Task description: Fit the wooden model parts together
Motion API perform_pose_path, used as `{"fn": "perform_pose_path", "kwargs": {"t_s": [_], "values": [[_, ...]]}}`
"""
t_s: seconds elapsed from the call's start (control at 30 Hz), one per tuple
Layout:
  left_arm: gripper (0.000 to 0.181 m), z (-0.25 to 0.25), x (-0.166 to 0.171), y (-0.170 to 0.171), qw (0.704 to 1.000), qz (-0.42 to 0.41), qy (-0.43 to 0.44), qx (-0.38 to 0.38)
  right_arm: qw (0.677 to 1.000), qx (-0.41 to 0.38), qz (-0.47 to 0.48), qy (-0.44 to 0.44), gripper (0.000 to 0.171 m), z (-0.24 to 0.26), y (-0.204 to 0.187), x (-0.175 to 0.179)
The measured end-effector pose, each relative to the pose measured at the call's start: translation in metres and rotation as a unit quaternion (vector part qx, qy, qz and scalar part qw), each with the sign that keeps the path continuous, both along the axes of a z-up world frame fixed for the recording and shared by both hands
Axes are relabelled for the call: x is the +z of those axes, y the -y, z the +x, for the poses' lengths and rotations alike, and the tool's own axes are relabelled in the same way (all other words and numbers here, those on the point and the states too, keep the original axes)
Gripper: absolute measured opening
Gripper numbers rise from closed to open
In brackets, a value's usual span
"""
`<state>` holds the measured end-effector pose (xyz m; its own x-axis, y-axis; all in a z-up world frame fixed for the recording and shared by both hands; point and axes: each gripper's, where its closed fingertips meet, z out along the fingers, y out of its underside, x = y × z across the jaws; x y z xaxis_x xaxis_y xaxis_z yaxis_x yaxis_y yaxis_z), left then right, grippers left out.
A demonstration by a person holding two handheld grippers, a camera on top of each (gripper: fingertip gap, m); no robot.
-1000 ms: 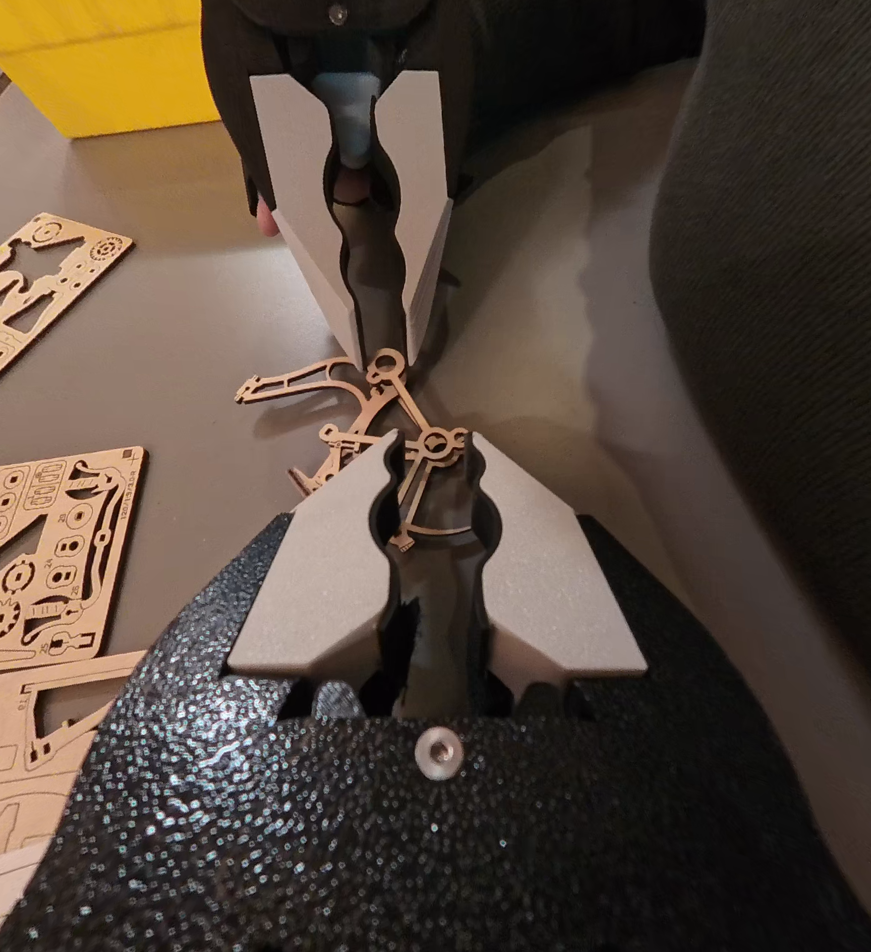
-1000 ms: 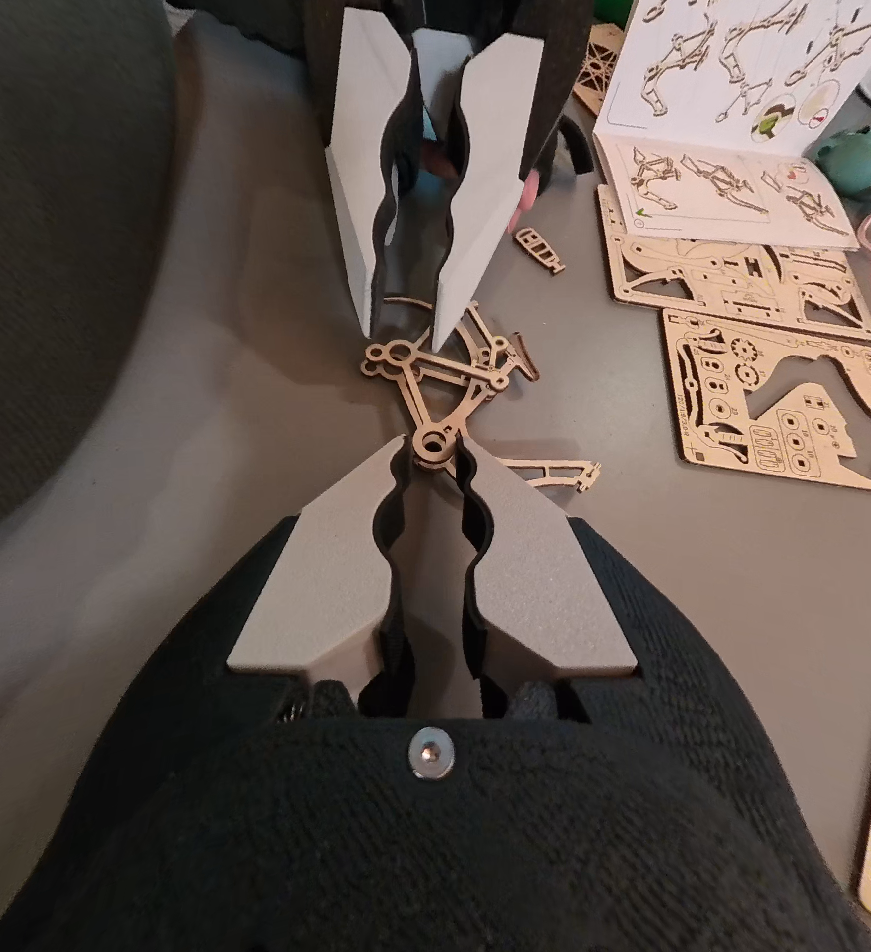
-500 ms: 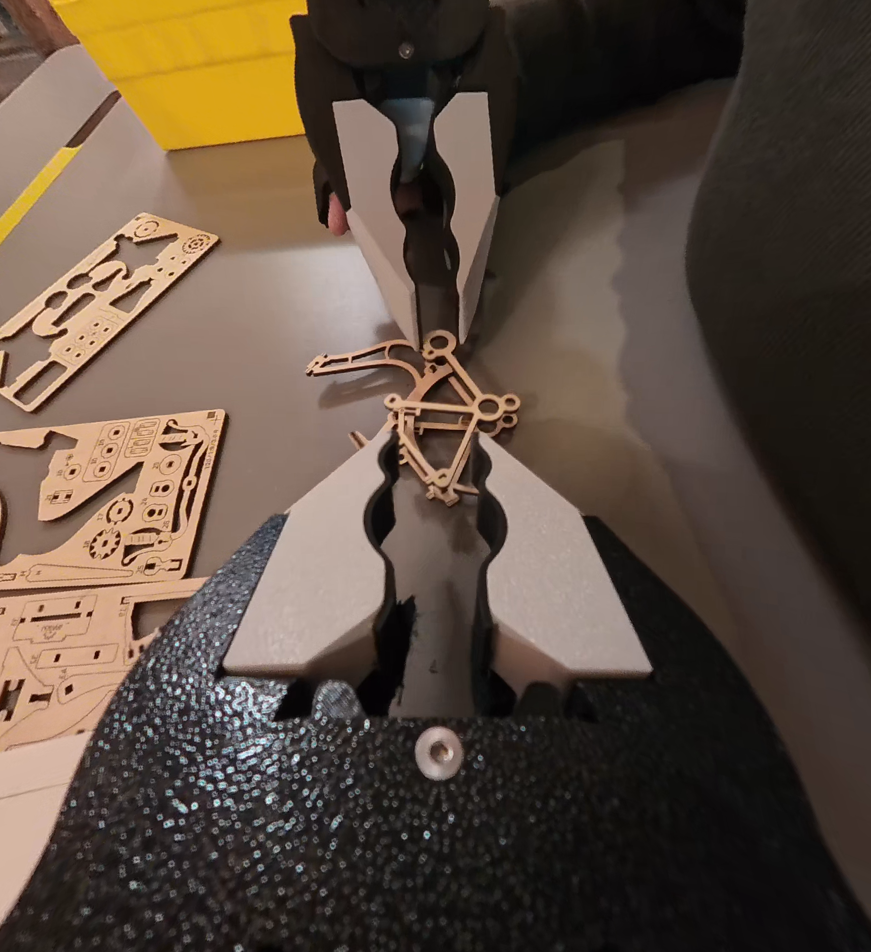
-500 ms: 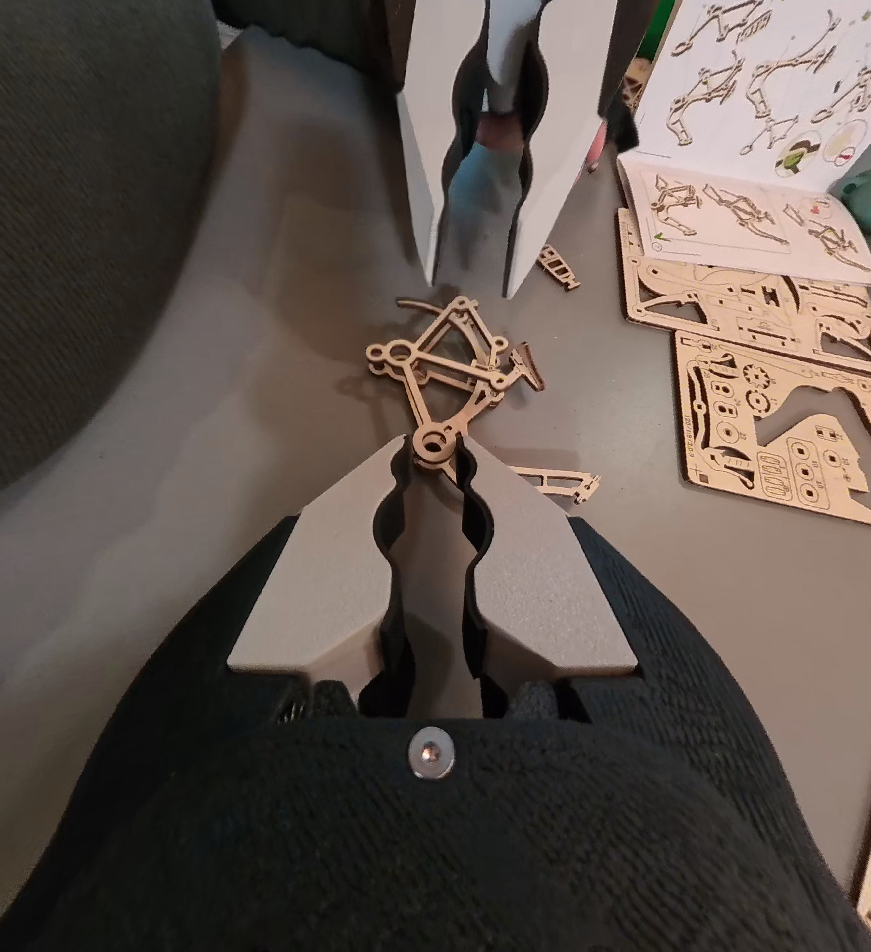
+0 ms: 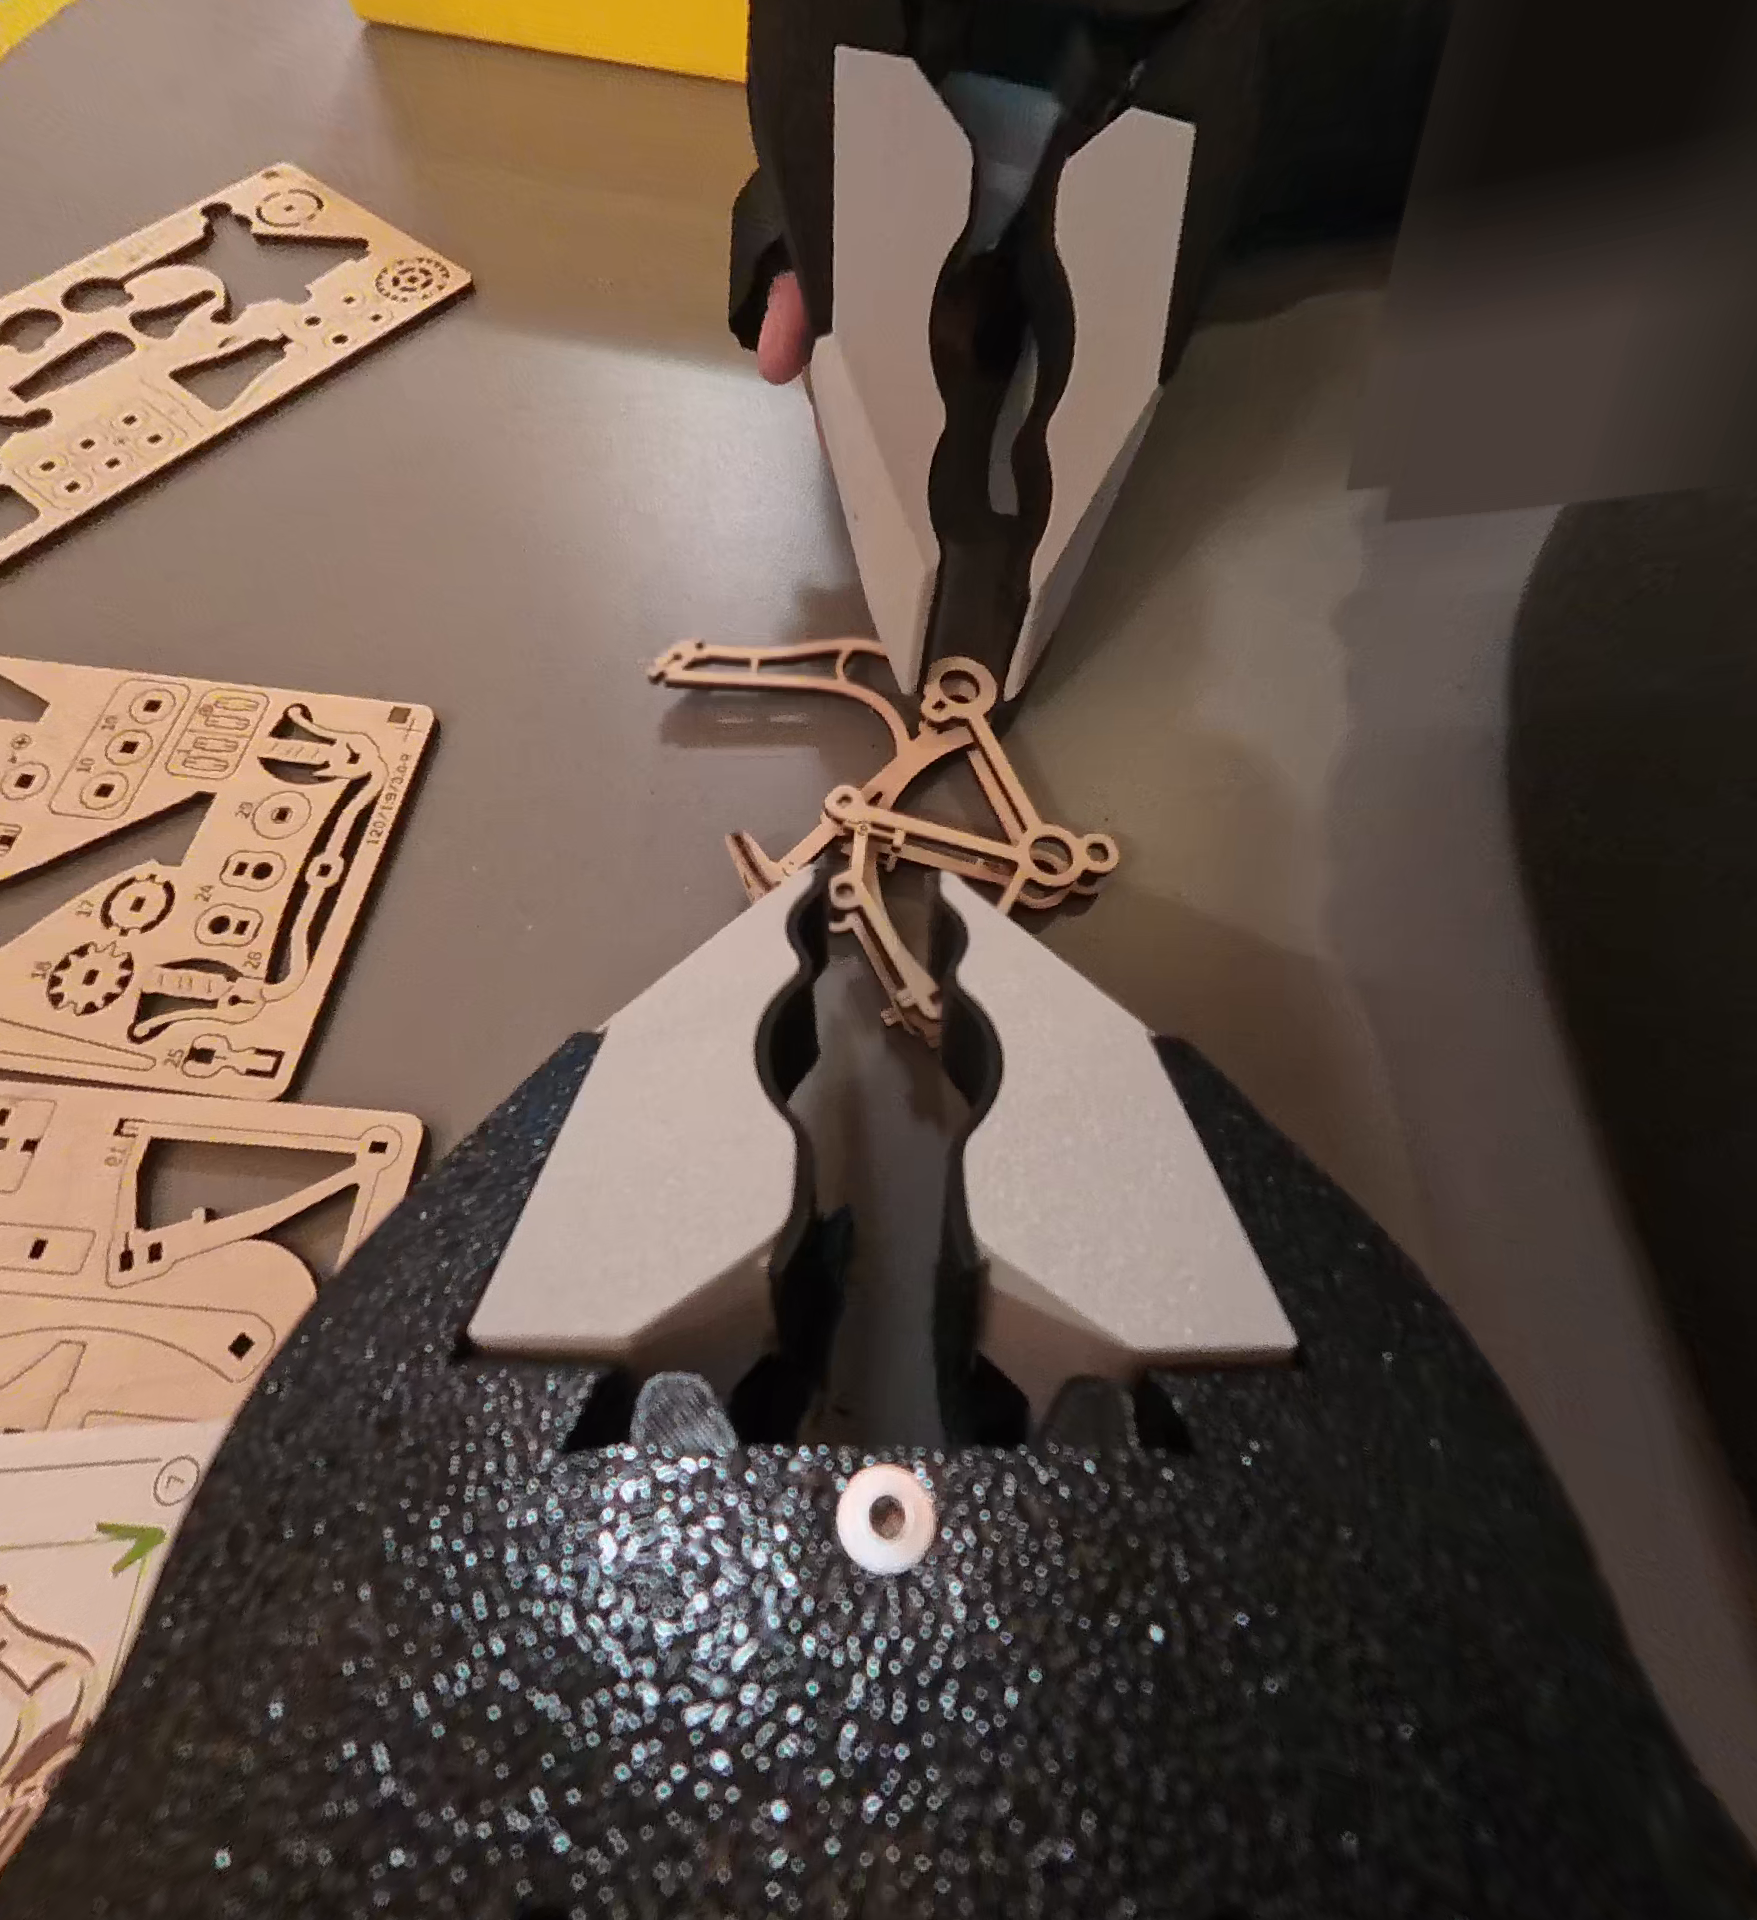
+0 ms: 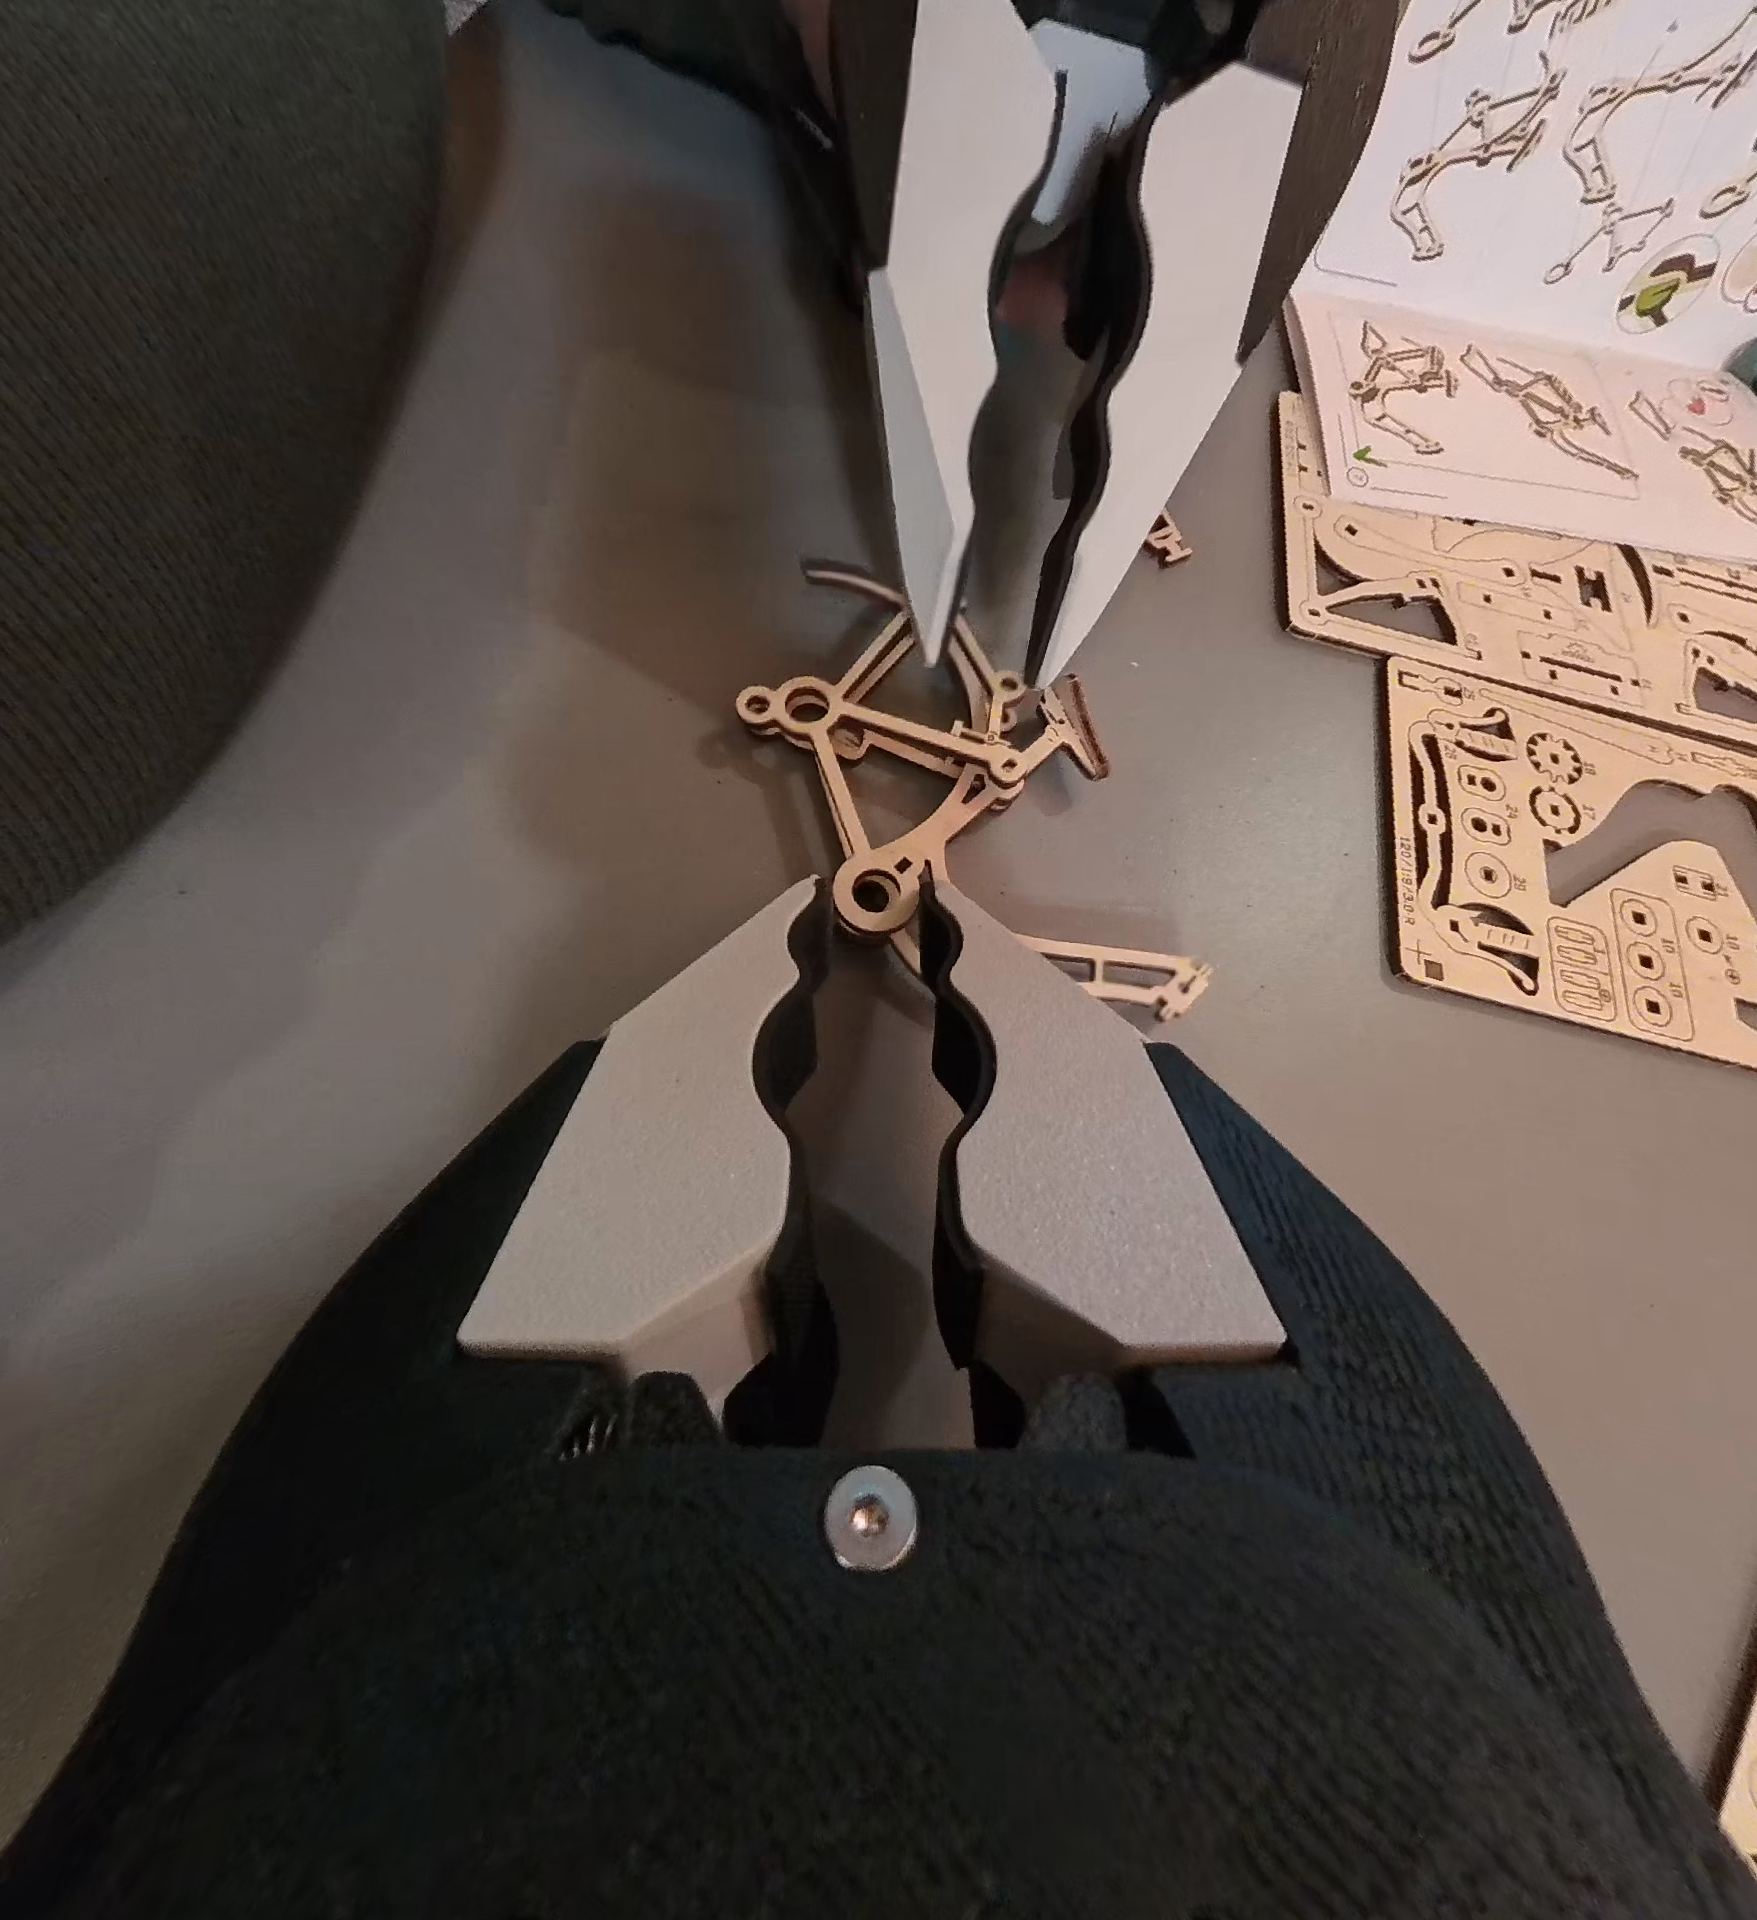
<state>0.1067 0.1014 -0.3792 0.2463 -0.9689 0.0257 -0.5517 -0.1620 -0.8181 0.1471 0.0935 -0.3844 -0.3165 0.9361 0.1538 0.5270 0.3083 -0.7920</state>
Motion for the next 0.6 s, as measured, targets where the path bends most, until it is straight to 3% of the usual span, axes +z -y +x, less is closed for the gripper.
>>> {"fn": "perform_pose_path", "kwargs": {"t_s": [0.6], "values": [[0.009,0.0003,-0.0044,-0.0035,0.999,0.021,-0.032,0.018,0.999,-0.016,-0.042,0.015,0.015,0.0,-0.0001,-0.0006]]}}
